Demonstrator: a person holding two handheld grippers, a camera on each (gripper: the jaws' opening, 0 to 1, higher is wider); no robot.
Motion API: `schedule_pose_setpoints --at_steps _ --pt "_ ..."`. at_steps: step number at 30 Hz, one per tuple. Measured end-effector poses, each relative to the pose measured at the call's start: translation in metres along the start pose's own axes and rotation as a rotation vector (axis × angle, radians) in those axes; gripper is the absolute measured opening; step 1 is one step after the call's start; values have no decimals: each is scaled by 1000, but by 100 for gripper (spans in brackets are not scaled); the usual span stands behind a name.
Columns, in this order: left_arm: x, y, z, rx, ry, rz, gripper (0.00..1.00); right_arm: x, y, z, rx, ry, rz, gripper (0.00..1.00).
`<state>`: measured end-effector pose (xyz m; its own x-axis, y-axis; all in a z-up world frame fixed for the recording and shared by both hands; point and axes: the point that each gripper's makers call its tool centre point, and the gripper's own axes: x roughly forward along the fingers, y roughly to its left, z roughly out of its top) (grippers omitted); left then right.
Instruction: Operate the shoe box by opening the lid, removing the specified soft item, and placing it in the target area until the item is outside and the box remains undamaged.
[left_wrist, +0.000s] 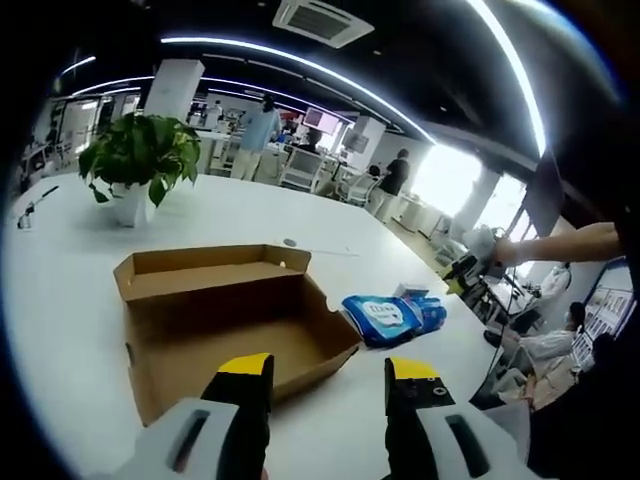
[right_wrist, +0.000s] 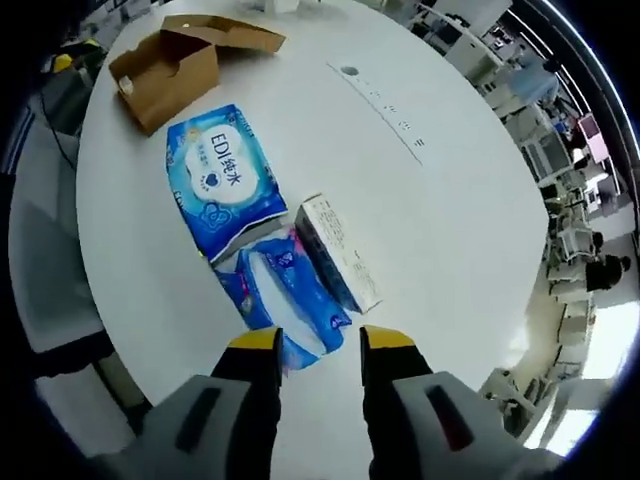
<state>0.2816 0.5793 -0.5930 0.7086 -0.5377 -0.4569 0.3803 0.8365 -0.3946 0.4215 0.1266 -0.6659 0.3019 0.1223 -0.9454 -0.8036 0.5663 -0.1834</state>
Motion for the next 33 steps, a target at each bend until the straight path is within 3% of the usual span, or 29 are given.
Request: schedule_pose_setpoints --at_steps 14,20,33 --pt "1 8 5 -11 -16 -14 45 -8 5 44 234 -211 -14 31" --pt "1 6 6 -5 -17 -19 45 -14 13 79 354 -349 26 33" --pt "5 10 7 2 -7 -28 45 -21 54 140 349 -495 101 39"
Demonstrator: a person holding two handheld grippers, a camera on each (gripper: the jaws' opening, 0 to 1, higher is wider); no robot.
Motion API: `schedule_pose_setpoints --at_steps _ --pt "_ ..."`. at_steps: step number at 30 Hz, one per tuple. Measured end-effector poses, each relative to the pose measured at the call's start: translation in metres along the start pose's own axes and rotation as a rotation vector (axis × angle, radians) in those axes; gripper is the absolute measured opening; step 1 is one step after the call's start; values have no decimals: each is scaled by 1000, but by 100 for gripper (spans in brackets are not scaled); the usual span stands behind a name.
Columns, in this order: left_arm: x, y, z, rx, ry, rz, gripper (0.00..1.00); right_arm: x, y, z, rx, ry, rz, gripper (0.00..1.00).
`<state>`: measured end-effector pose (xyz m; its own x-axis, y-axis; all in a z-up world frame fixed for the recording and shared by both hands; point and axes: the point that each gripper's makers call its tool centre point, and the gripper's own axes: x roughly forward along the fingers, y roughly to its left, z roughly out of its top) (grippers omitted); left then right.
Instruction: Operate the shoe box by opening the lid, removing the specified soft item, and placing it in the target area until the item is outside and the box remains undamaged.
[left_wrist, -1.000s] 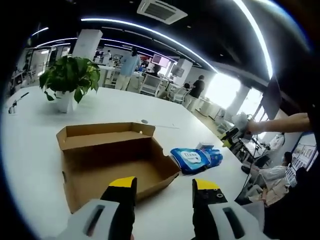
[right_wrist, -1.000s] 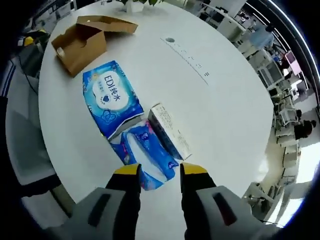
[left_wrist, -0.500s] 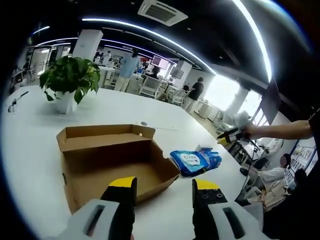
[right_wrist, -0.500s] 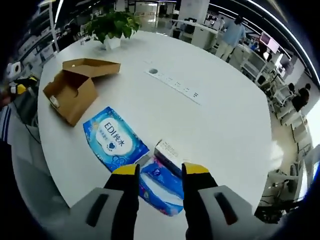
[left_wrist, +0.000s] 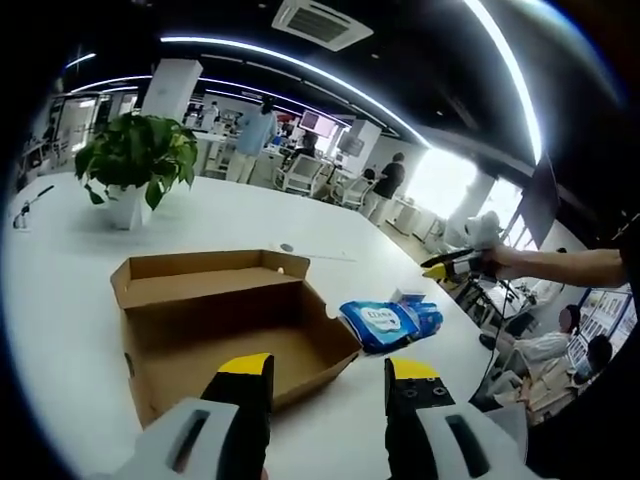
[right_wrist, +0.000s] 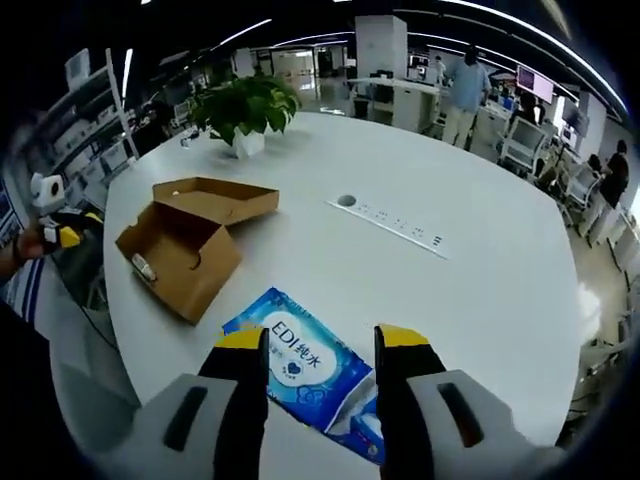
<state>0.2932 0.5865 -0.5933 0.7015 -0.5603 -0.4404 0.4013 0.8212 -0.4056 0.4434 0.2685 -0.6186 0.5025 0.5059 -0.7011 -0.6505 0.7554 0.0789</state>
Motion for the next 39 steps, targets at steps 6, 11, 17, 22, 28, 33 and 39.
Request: schedule_pose_setpoints --at_steps 6,11,17,22,28,33,39 --pt "1 2 -1 2 4 -5 45 5 16 14 23 -53 26 40" --pt "-1 5 -3 2 8 -8 45 6 33 25 69 -107 61 42" --pt "-1 10 -5 -4 12 -12 45 9 65 30 11 -120 116 43" --pt "0 9 -5 2 19 -25 45 15 86 39 10 -148 145 42" --pt "0 16 -3 14 27 -29 45 25 112 49 8 -173 181 42" --pt "-3 21 -4 22 37 -26 45 30 138 51 -1 -177 224 41" --pt "-4 36 -10 60 78 -13 45 28 162 53 -8 -195 253 40"
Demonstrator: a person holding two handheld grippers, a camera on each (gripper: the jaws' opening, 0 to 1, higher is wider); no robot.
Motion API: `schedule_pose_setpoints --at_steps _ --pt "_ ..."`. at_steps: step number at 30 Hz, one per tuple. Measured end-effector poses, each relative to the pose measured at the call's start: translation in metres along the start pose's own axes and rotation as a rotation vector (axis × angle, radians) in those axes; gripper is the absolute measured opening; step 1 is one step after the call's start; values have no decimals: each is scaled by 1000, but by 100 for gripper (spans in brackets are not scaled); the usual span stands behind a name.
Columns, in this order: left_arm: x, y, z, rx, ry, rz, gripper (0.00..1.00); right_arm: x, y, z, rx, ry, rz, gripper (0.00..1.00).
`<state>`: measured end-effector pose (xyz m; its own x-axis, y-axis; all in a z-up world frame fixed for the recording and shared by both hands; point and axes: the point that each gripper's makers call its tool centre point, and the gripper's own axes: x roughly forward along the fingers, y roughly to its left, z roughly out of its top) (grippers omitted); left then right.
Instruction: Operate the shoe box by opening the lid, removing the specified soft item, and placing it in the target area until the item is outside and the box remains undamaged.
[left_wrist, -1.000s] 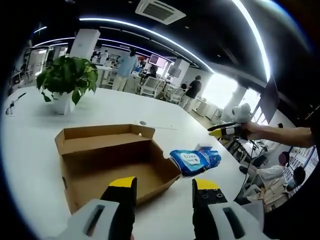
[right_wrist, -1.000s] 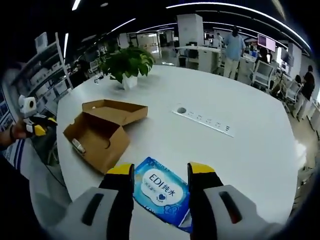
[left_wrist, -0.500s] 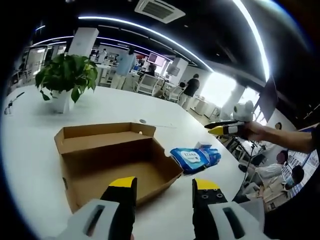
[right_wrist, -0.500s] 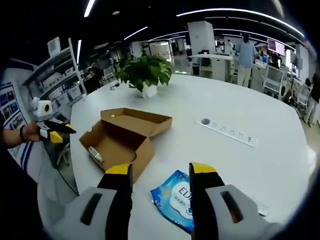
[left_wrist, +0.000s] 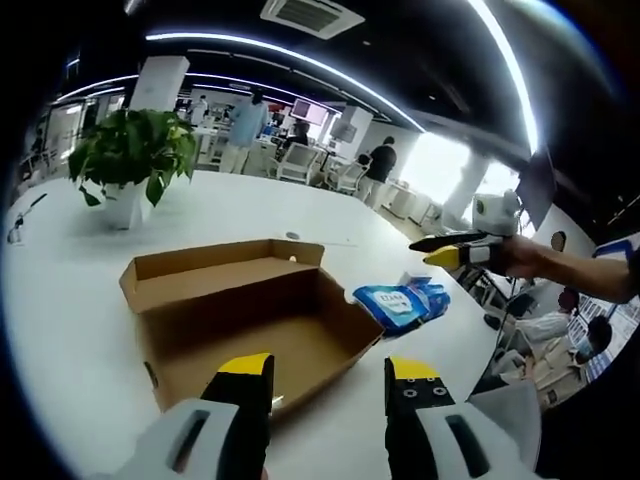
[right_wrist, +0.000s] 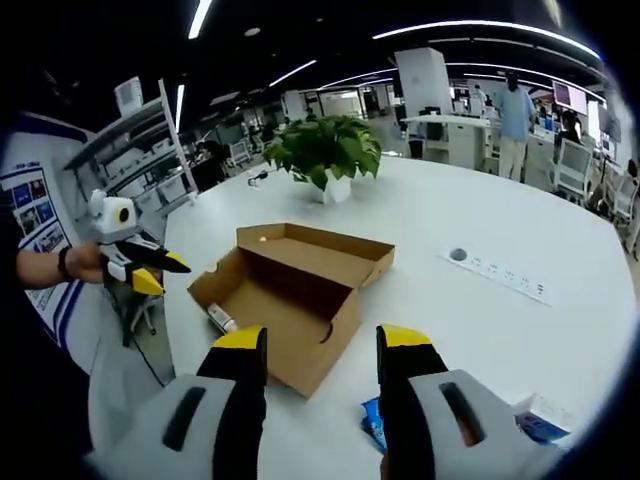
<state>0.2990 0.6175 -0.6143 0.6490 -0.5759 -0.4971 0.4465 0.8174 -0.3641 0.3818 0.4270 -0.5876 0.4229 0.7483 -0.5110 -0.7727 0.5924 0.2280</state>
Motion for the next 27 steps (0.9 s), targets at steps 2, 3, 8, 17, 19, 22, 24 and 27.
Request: schedule_pose_setpoints --at_steps 2,3,8,17,19,22,24,27 --pt "1 4 -1 6 13 1 45 -1 7 0 -9 -7 14 39" --pt "1 5 -2 10 17 1 45 -2 8 -1 -8 -7 15 39" --pt "6 9 -1 38 39 -6 45 -8 14 -6 -4 -11 20 39" --pt "26 21 -11 84 127 -30 44 -29 19 -20 35 -36 2 39" --pt "28 23 -12 96 143 -38 44 -34 17 -24 45 -38 -6 40" --pt "34 28 -15 119 179 -45 44 -43 16 -33 66 -45 -24 39" --pt "37 32 -17 113 197 -51 44 -47 13 -41 74 -41 -38 39" --pt "40 40 -19 107 226 -42 44 -53 11 -53 94 -38 -44 40"
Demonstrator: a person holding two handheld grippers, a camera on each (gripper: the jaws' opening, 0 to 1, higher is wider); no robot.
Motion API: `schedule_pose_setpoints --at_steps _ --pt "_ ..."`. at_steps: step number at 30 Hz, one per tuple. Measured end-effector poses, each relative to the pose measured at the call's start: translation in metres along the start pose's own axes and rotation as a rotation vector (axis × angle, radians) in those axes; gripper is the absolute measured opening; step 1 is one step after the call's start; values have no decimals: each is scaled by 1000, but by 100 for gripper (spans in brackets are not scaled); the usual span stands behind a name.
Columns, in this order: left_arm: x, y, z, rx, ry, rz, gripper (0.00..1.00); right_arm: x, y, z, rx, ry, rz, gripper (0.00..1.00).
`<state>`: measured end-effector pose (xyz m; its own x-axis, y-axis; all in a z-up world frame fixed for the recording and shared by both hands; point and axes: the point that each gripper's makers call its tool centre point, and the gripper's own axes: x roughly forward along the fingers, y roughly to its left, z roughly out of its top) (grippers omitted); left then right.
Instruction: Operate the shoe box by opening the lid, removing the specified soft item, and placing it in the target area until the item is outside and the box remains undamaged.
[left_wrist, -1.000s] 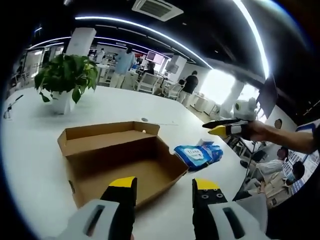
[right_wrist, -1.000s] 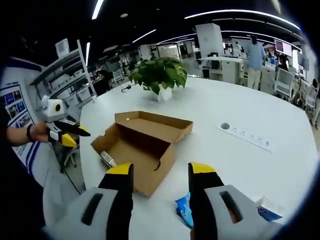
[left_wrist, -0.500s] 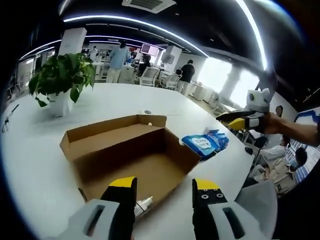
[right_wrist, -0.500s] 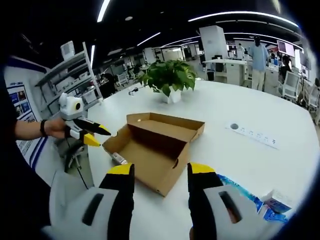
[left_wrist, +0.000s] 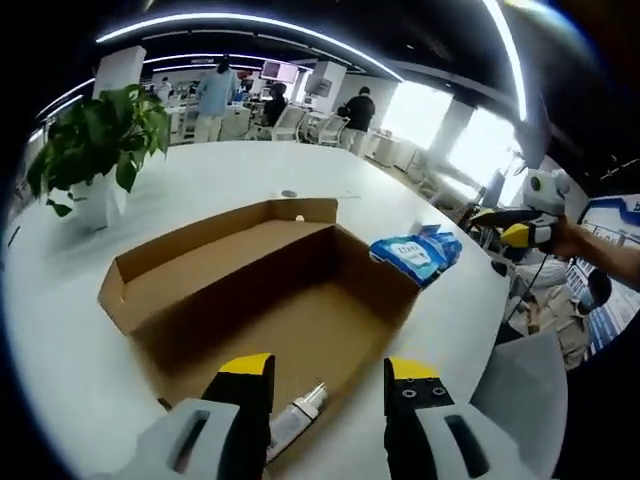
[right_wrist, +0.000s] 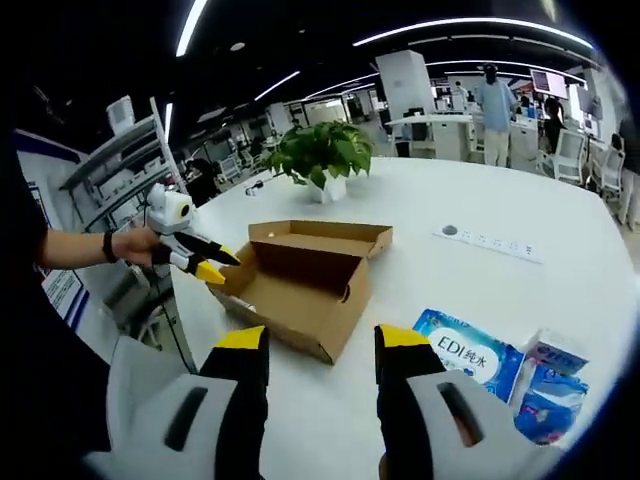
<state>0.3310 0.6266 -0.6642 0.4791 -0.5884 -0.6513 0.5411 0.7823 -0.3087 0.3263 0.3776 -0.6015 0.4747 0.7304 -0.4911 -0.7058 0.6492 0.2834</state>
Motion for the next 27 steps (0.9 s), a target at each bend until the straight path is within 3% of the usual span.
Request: schedule_pose_setpoints --at_steps 13,16,20,27 --pt "12 23 -8 138 135 -26 43 -27 3 -24 32 6 -50 39" --pt "15 24 -11 200 165 -53 43 -32 7 -26 44 -2 -60 39" --pt "22 27 -12 220 180 -84 40 -38 8 -29 53 -9 -82 39" --pt "30 27 -25 342 283 -128 41 -49 13 -34 74 -33 -110 40"
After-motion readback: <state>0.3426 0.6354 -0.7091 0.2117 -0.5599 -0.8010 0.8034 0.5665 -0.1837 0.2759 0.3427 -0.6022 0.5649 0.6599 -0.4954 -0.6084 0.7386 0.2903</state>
